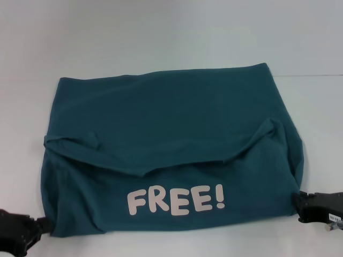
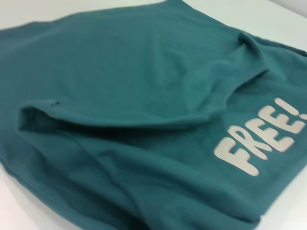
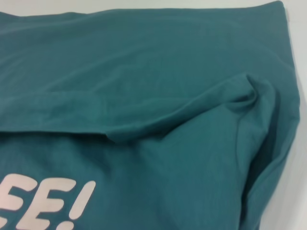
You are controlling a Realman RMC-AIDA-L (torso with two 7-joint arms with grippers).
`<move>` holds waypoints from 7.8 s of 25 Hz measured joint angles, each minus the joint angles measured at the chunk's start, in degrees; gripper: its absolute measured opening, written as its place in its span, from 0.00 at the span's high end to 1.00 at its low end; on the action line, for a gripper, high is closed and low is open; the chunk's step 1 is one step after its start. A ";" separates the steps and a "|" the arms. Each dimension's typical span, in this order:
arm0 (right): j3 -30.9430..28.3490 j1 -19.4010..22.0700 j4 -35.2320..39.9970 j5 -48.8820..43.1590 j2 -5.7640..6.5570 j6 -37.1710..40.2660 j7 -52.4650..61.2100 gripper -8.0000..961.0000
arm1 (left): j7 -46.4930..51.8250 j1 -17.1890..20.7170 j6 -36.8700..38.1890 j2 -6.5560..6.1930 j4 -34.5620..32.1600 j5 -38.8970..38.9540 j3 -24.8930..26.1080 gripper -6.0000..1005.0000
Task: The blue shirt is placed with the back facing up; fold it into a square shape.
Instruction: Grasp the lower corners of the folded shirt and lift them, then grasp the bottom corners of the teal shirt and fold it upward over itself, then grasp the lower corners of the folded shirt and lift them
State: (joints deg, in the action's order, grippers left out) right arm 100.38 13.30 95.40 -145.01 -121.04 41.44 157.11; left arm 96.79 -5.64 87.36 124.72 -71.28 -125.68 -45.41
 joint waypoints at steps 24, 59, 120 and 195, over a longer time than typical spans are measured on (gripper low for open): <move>0.22 -3.15 -0.14 0.13 0.64 0.57 -0.05 0.94 | 8.20 -5.53 -2.26 -0.24 0.00 -7.74 -0.90 0.58; -0.10 -3.87 -0.66 0.03 0.67 0.64 -0.08 0.92 | 10.89 -7.82 -1.86 -0.47 2.22 -11.24 -9.16 0.96; -15.92 -30.71 -5.82 -0.09 0.86 4.72 0.26 0.82 | 9.62 -22.80 -7.25 -5.66 6.06 -6.04 7.93 0.98; -22.52 -44.61 -25.33 14.36 0.82 -6.21 -12.80 0.20 | 1.13 -20.06 -23.89 -1.91 15.27 9.29 9.37 0.62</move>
State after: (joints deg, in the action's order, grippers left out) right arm 77.86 -31.31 70.06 -130.65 -120.23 35.23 144.32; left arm 97.91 -25.69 63.47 122.81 -56.00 -116.39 -36.04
